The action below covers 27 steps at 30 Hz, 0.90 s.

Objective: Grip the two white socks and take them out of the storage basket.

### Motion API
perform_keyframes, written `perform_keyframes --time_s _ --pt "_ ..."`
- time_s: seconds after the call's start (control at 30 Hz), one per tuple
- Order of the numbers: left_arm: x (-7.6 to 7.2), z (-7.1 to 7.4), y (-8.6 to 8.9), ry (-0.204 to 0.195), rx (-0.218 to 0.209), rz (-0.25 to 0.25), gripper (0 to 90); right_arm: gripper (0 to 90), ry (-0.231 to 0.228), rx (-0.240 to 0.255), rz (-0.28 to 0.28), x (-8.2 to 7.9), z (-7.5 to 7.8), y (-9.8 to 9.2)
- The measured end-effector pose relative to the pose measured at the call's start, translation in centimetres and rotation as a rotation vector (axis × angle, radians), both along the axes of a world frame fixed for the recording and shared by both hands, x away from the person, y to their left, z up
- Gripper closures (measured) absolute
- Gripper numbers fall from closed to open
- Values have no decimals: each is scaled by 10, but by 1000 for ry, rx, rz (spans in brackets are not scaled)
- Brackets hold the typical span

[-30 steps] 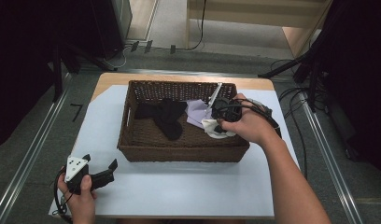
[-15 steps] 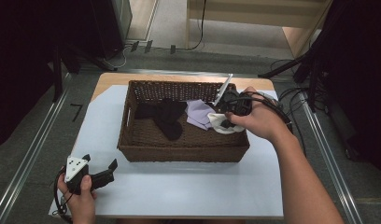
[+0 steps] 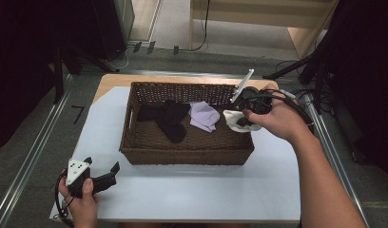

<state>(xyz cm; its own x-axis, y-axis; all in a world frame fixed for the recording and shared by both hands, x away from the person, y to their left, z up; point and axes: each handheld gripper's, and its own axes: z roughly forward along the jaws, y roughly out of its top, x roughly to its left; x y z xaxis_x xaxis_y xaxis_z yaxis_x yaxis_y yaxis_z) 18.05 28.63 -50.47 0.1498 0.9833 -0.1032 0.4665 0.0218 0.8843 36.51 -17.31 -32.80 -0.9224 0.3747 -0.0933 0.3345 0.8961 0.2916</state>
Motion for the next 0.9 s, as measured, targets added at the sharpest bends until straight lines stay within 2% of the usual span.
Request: perform_keyframes --time_s 0.23,0.43,0.5,0.67,0.9 --pt "0 0 0 -1 0 -2 6 707 -4 0 -30 -1 1 -16" --pt "0 0 0 -2 0 -2 6 706 0 -6 -69 -1 -5 -37" --pt "0 0 0 -2 0 -3 6 706 10 -4 -99 -1 -11 -48" --pt "-1 0 -1 -7 1 -6 6 706 24 -2 -136 0 -22 -63" --pt "-1 0 0 -10 -1 -9 6 706 44 -34 -171 2 -45 -76"
